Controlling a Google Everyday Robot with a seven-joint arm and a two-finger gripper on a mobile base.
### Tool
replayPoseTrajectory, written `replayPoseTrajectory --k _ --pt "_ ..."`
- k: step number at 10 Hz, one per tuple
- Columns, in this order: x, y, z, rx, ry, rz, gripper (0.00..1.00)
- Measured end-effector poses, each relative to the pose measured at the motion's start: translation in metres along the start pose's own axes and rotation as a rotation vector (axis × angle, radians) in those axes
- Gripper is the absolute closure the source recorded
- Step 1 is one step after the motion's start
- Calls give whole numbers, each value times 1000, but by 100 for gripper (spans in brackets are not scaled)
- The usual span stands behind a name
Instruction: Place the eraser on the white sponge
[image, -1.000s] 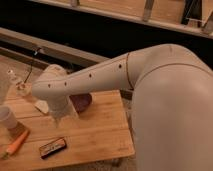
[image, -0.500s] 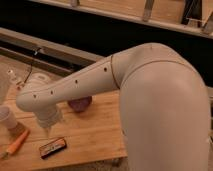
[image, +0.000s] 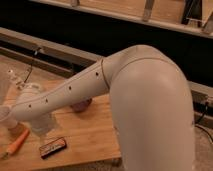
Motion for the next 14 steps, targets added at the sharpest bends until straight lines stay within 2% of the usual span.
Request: replayPoseTrajectory --k 5,8,10,12,14 --pt "-2 4 34 -28 19 -148 35" --pt "-10 4 44 -52 -14 -265 35" --pt "-8 3 51 -76 -10 -325 35" --pt "-7 -1 57 -76 5 -343 35" --pt "-9 -6 65 -53 34 -361 35"
